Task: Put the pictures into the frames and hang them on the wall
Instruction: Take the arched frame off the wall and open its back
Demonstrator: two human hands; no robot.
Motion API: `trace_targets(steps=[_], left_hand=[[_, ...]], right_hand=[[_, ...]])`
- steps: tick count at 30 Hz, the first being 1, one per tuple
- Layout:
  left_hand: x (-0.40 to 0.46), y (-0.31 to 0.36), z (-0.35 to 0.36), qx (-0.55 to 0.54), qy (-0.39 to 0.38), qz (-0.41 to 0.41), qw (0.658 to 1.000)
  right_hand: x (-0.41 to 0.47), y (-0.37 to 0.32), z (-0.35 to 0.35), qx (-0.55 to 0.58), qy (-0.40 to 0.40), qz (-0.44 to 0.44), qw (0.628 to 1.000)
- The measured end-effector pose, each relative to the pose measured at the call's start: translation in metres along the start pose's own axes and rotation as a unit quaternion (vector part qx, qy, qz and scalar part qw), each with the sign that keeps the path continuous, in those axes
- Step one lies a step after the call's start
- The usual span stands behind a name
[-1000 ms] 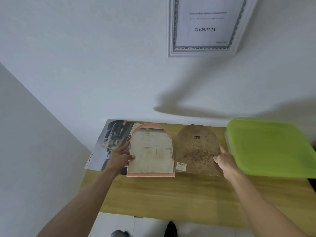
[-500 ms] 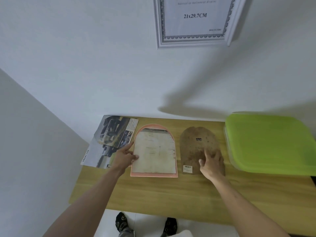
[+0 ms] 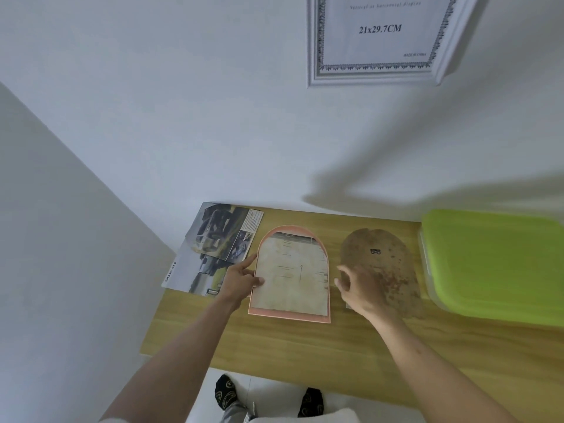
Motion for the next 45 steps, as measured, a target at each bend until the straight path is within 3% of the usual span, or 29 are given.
trace_targets(steps=[5, 9, 12, 17, 26, 30, 35, 39, 45], left_hand=[[0.004, -0.003, -0.002, 0.145, 0.035, 0.018, 0.989], [0.003, -0.006, 0.006, 0.389, 0.062, 0.028, 0.919], [0.009, -0.018, 0.013, 0.439, 0.033, 0.004, 0.898], [0.021, -0.036, 0.020, 0.461, 0.018, -0.015, 0.887], [0.024, -0.046, 0.021, 0.428, 0.064, -0.014, 0.901], [0.020, -0.046, 0.017, 0.401, 0.071, -0.003, 0.913], [0.009, -0.036, 0.015, 0.341, 0.108, 0.054, 0.932], [-0.002, -0.027, 0.012, 0.202, 0.115, 0.085, 0.969], [-0.018, -0.011, 0.000, 0.027, 0.136, 0.058, 0.989]], right_hand=[[0.020, -0.032, 0.032, -0.034, -0.066, 0.013, 0.997], [0.025, -0.044, 0.048, -0.064, -0.070, 0.062, 0.994], [0.025, -0.050, 0.055, -0.057, -0.070, 0.107, 0.990], [0.025, -0.060, 0.062, 0.061, -0.065, 0.190, 0.978], [0.022, -0.061, 0.059, 0.228, 0.082, 0.186, 0.952], [0.020, -0.056, 0.054, 0.350, 0.124, 0.161, 0.914], [0.022, -0.049, 0.047, 0.477, 0.089, 0.133, 0.864], [0.019, -0.044, 0.036, 0.538, 0.042, 0.102, 0.836], [0.008, -0.035, 0.026, 0.541, 0.013, 0.080, 0.837]])
Point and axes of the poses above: each hand's wrist, its own x-axis towards the middle knuckle, its own z-axis out of the palm, y = z × x, the point moved 4 cm from there along x, towards the middle knuckle, and after that the axes turned 14 degrees about -y, right-handed, at the moved point
